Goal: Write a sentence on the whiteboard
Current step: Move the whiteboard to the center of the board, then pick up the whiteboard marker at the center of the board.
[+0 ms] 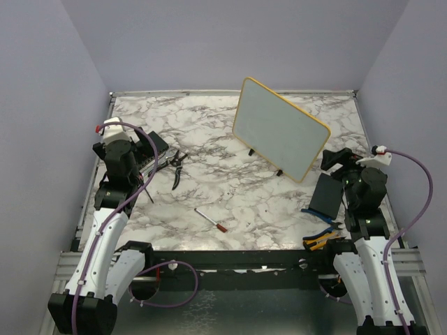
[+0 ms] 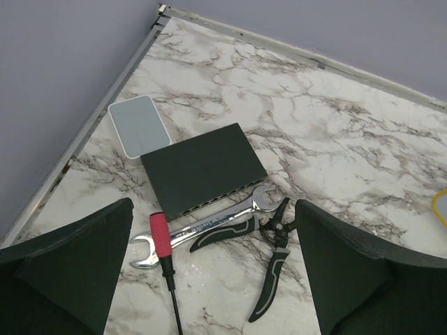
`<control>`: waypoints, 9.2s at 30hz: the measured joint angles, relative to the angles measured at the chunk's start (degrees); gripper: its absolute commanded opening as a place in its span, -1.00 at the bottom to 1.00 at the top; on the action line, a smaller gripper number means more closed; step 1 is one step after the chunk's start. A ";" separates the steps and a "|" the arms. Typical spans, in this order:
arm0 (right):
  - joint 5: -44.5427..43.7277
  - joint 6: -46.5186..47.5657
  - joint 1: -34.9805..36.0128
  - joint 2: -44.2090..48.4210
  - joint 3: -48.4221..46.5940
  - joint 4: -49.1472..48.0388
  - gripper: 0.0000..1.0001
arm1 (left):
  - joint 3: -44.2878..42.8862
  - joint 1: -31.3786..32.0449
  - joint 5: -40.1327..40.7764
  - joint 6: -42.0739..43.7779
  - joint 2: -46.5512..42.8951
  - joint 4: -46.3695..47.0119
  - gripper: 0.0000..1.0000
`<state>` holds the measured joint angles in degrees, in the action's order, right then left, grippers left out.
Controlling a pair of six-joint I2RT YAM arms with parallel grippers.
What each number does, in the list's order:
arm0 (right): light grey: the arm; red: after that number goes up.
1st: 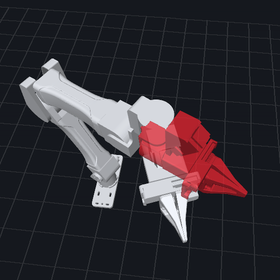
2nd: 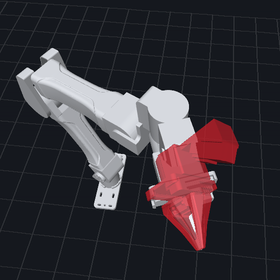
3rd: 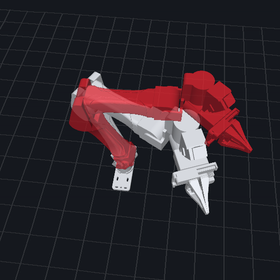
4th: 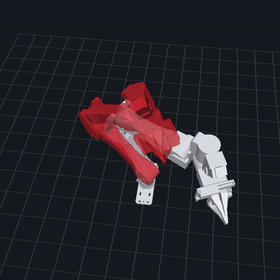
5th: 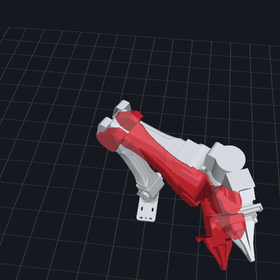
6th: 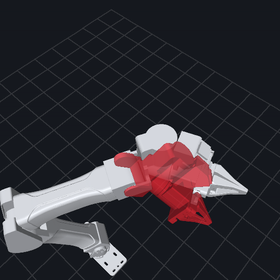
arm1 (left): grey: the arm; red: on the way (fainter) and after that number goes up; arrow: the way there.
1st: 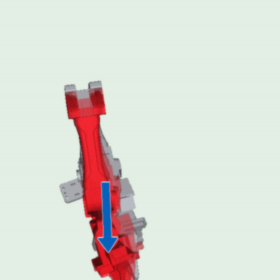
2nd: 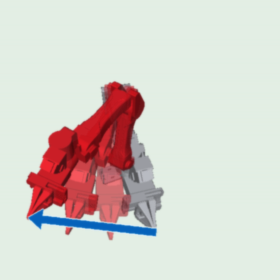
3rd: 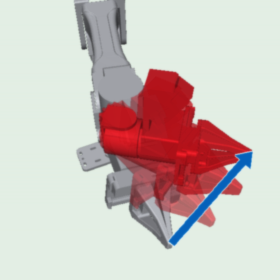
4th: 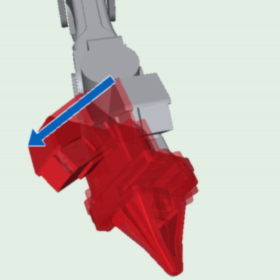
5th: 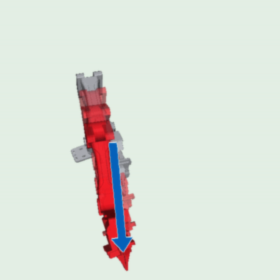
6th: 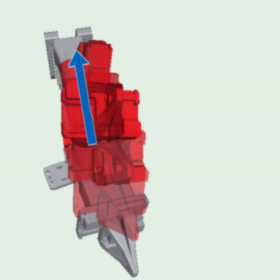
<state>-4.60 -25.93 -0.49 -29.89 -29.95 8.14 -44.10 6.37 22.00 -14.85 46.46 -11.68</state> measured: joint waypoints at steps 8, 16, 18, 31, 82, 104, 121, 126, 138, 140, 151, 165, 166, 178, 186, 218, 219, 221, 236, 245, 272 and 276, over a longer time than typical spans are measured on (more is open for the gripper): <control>3.39 -7.78 5.68 -0.13 2.10 4.61 0.40 | 1.05 0.24 -3.48 0.55 0.00 0.31 0.98; -13.97 -17.16 34.73 -8.31 2.75 4.66 0.23 | 1.16 0.96 -5.22 0.76 0.22 0.50 0.98; -18.53 -19.78 40.35 -11.89 2.86 3.87 0.19 | 1.16 1.18 -5.27 0.79 0.22 0.50 0.98; -36.57 -29.79 46.93 -46.25 -7.48 1.16 0.04 | 1.18 2.01 -6.38 0.11 1.33 1.31 0.98; -45.29 -29.09 38.99 -70.51 -19.91 3.67 -0.55 | 1.42 4.26 -7.48 0.07 1.18 1.33 0.98; -43.67 -21.88 38.56 -68.24 -15.45 -3.85 -0.99 | 1.46 4.28 -7.50 0.07 1.18 1.33 0.98; -32.92 -2.80 38.51 -60.67 -1.92 -24.30 -0.99 | 1.49 4.28 -7.69 0.04 2.03 1.33 0.98; -29.09 1.44 38.53 -59.71 0.33 -28.72 -0.99 | 1.49 4.28 -7.72 0.04 2.32 1.33 0.98; -22.27 8.00 41.48 -59.84 0.98 -32.85 -0.99 | 1.49 4.28 -8.15 0.04 2.43 1.33 0.98; -20.96 8.90 41.66 -59.84 1.38 -33.86 -1.00 | 1.49 4.28 -8.63 0.04 2.43 1.33 0.98; -16.96 12.02 42.07 -59.93 2.05 -36.04 -0.50 | 2.01 4.28 -17.38 -0.61 2.97 3.23 0.98; -11.43 10.16 42.93 -51.36 2.58 -31.89 0.70 | 6.10 4.50 -37.16 -3.91 3.32 11.08 0.98; -10.91 9.66 42.93 -49.77 2.95 -31.34 0.74 | 6.47 4.68 -38.21 -4.02 3.37 11.98 0.98; -7.93 8.55 42.93 -30.38 -5.73 -11.15 0.97 | 6.99 6.62 -46.62 -0.17 8.70 15.85 0.98; -9.49 9.79 42.93 -25.75 -10.10 -4.76 0.97 | 6.54 9.86 -44.54 1.09 12.31 16.76 0.98; -6.93 10.27 42.93 -22.12 -7.28 -5.49 0.70 | 2.80 19.63 -36.79 6.51 20.28 14.62 0.98; -4.96 10.47 42.93 -22.40 -7.26 -5.66 0.64 | 2.54 19.61 -35.85 6.95 19.98 13.44 0.98; -0.98 10.71 43.01 -23.47 -7.17 -6.14 0.58 | 2.40 18.82 -34.77 7.45 18.38 11.26 0.98; 4.98 7.39 65.16 -50.29 -15.69 -6.56 0.19 | 3.56 5.40 -14.47 1.05 3.32 1.79 0.98; -1.49 6.25 70.34 -66.01 -33.03 1.25 -0.12 | 3.76 5.31 -4.92 -0.61 -1.75 -0.74 0.98; -9.40 7.04 72.19 -86.42 -50.42 16.00 -0.99 | 3.80 5.31 -0.09 -0.59 -5.35 -1.55 0.98; -9.99 6.49 72.26 -86.36 -50.42 15.98 -0.99 | 3.82 5.31 -0.11 -0.59 -5.68 -1.55 0.98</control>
<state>-14.59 -19.44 71.77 -116.25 -80.38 24.12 -40.27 11.68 21.89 -15.44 40.77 -13.23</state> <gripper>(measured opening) 0.024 0.989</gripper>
